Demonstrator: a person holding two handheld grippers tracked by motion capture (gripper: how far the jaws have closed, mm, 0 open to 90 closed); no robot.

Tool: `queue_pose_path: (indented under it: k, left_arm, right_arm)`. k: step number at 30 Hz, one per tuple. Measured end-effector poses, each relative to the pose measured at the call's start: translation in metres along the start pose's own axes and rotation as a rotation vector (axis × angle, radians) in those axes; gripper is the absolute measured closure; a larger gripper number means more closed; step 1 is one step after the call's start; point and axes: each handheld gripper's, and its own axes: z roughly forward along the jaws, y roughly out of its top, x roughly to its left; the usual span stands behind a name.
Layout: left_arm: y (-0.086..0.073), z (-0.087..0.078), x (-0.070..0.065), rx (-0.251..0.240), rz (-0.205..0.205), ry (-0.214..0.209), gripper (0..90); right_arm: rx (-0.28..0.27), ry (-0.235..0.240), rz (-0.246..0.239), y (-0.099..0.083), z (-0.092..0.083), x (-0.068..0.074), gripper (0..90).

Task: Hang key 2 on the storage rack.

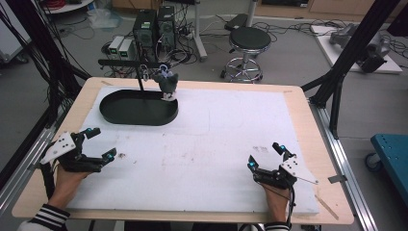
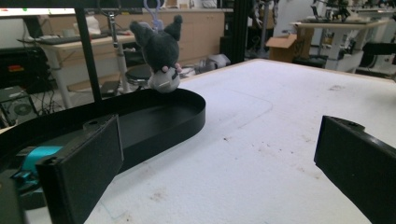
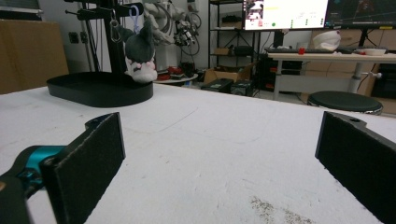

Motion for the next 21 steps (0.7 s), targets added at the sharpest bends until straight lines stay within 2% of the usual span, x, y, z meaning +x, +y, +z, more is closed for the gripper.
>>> queue_pose_path:
  k: [5, 6, 12, 14, 17, 19, 21]
  left_arm:
    - [-0.014, 0.0, -0.005, -0.062, -0.006, 0.029, 1.7]
    - [-0.017, 0.001, -0.006, -0.074, -0.019, 0.03, 1.7]
    - [-0.029, 0.007, -0.008, -0.052, -0.021, 0.02, 1.7]
    - [-0.029, 0.006, -0.009, -0.062, -0.015, 0.024, 1.7]
    - [-0.03, 0.005, -0.008, -0.08, -0.034, 0.03, 1.7]
    - [-0.031, 0.003, -0.008, -0.094, -0.03, 0.034, 1.7]
    - [-0.031, 0.003, -0.009, -0.093, -0.019, 0.034, 1.7]
  right_arm:
    - [0.0, -0.001, 0.001, 0.0, 0.0, 0.0, 0.6]
    - [0.0, -0.001, 0.001, 0.0, 0.0, 0.0, 0.7]
    - [0.001, -0.005, -0.002, 0.0, 0.0, 0.0, 0.6]
    - [0.0, -0.002, 0.0, 0.0, 0.0, 0.0, 0.6]
    - [0.001, 0.001, 0.004, 0.0, 0.0, 0.001, 0.6]
    - [0.002, 0.003, -0.005, 0.0, 0.0, 0.001, 0.6]
    - [0.003, -0.002, 0.006, 0.0, 0.0, 0.001, 0.6]
